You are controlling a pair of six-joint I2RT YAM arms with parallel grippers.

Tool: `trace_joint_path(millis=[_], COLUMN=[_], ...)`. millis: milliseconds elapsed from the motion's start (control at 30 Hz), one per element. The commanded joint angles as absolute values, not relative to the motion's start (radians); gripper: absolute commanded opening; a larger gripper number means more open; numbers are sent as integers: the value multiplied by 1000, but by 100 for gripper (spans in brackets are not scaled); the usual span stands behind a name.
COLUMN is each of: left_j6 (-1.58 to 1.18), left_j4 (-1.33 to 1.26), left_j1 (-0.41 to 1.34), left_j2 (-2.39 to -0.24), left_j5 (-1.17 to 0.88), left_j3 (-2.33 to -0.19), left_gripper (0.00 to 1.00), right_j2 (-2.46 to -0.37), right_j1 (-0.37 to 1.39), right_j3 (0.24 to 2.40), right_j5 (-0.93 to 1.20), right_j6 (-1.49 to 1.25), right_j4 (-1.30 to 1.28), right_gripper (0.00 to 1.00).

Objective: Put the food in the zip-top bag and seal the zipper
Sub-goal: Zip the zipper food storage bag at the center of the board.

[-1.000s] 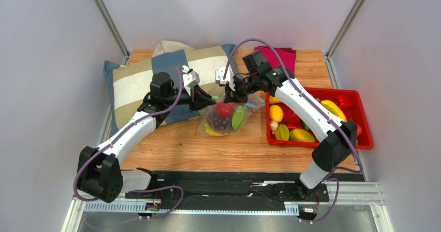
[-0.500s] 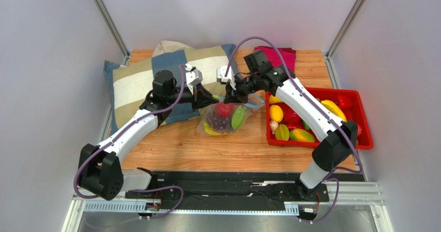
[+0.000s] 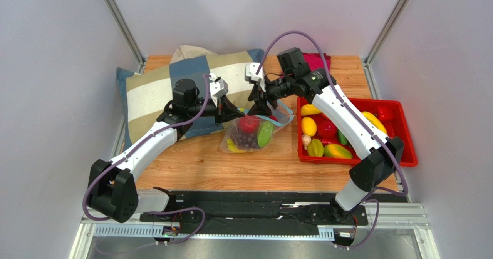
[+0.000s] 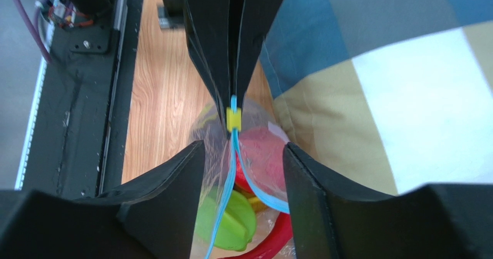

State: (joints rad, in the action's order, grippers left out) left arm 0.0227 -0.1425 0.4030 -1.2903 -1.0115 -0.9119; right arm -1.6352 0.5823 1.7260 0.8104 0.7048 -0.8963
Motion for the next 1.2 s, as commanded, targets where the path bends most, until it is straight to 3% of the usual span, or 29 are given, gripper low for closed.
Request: trace_joint_path(millis=[0, 100, 367, 833, 1033, 1167], left_j6=[95, 98, 103, 121, 135, 132], left_j4=[-130, -129, -117, -97, -75, -75], left_j1=[422, 425, 425, 425, 425, 425], left_j2=[-1275, -1273, -1266, -1246, -1241, -1236], left_j5=[-1020, -1022, -1016, -1034, -1026, -1023], left_j3=[-953, -956, -963, -968, -974, -974], left_gripper=[0, 0, 0, 0, 0, 0], right_j2=[-1598, -1623, -1680, -1706, -1706, -1703], right_j1=[584, 589, 604, 632, 634, 634], right_j3=[1822, 1848, 1881, 1803, 1783, 1782], right_j5=[940, 950, 942, 845, 822, 818], right_j6=[641, 630, 704, 713, 727, 724], right_j4=[-839, -854, -982, -947, -946, -948], right_gripper=[51, 45, 43, 36, 26, 10])
